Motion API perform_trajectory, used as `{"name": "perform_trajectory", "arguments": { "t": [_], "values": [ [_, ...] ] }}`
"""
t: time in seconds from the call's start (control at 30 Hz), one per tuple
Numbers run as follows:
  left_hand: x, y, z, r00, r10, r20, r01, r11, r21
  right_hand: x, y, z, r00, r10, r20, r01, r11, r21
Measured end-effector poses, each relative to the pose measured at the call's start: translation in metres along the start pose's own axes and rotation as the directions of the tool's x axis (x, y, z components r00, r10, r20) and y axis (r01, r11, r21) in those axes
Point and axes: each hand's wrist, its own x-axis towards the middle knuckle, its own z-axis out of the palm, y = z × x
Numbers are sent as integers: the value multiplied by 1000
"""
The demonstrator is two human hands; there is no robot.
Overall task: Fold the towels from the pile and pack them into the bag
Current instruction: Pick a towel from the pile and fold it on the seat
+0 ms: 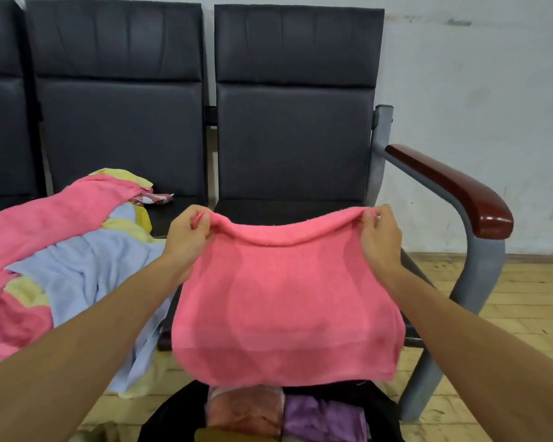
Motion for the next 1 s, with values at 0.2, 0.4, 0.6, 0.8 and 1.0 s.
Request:
{"name": "perform_trajectory", "arguments": {
  "t": [0.2,0.4,0.6,0.8,1.0],
  "values": [
    [48,-11,18,993,118,-10,-117,993,21,44,7,36,1000,-22,-6,22,993,115],
    [50,-32,21,992,119,38,-122,986,112,54,24,43,998,-16,55,11,997,80],
    [27,-35,-14,995,49,88,-64,981,186,38,39,22,995,35,89,-40,997,63],
    [-6,-14,-49,969,24,245,-113,928,355,3,14,-14,960,-29,279,54,995,-85],
    [-29,-27,-68,885,-101,455,-174,833,525,-22,22,-37,764,57,643,259,886,-385]
  ]
}}
